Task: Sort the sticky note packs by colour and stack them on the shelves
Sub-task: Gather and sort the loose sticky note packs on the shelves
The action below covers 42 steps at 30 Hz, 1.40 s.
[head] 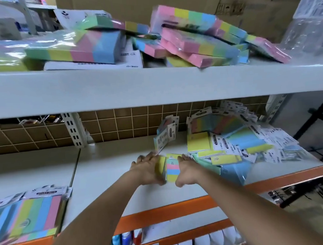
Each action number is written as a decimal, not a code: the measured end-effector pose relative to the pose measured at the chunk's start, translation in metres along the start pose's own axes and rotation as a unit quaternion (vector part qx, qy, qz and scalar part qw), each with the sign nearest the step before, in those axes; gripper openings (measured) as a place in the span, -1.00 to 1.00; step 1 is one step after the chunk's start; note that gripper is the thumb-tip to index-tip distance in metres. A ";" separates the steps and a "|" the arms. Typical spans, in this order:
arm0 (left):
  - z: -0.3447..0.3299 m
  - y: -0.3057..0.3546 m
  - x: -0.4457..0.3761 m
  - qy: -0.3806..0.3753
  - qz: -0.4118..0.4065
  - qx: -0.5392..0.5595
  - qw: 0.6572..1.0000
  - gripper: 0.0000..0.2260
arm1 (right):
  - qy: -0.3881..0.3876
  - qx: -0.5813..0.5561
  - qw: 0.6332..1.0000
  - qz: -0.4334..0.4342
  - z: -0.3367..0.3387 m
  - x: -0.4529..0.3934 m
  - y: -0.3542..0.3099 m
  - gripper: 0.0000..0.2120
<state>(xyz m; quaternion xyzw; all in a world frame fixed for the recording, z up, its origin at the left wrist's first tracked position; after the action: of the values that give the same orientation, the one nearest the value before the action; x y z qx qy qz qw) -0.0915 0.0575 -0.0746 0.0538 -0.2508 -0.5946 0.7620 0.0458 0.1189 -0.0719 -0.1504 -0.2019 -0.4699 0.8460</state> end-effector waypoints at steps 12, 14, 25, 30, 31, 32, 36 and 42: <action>0.010 0.004 0.000 0.071 0.012 -0.130 0.989 -0.34 | 0.065 -0.011 0.998 0.019 0.015 -0.004 0.003 -0.26; 0.013 -0.001 0.001 0.081 0.016 -0.116 0.990 -0.39 | 0.078 -0.059 0.995 0.017 0.019 -0.003 0.005 -0.25; 0.033 -0.020 0.013 0.094 0.072 0.115 0.986 -0.77 | 0.153 -0.091 0.983 0.042 0.040 0.009 -0.007 -0.37; 0.032 -0.026 0.021 0.084 0.143 0.441 0.882 -0.77 | 0.182 -0.071 0.978 0.069 0.044 0.012 -0.019 -0.27; 0.030 -0.025 0.024 0.082 0.152 0.480 0.860 -0.77 | 0.183 -0.067 0.978 0.076 0.043 0.012 -0.022 -0.27; 0.028 -0.024 0.026 0.076 0.160 0.525 0.832 -0.77 | 0.183 -0.064 0.977 0.084 0.042 0.013 -0.026 -0.27; 0.021 -0.016 0.027 0.057 0.169 0.640 0.747 -0.73 | 0.184 -0.056 0.975 0.109 0.035 0.013 -0.040 -0.30; 0.027 -0.011 0.031 0.081 0.141 0.502 0.850 -0.79 | 0.188 -0.047 0.976 0.097 0.030 0.009 -0.043 -0.29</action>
<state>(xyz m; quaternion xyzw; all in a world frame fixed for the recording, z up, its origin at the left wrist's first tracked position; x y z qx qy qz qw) -0.1078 0.0314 -0.0455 0.4409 -0.4571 -0.2677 0.7246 0.0074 0.1031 -0.0386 -0.1177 -0.0009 -0.4142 0.9026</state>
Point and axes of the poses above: each hand's wrist, its own x-axis away from the middle knuckle, its own z-axis out of the back of the hand, y = z × x, the point moved 5 cm from there along -x, towards the middle knuckle, and after that the axes turned 7 degrees about x, right-handed, at the moved point
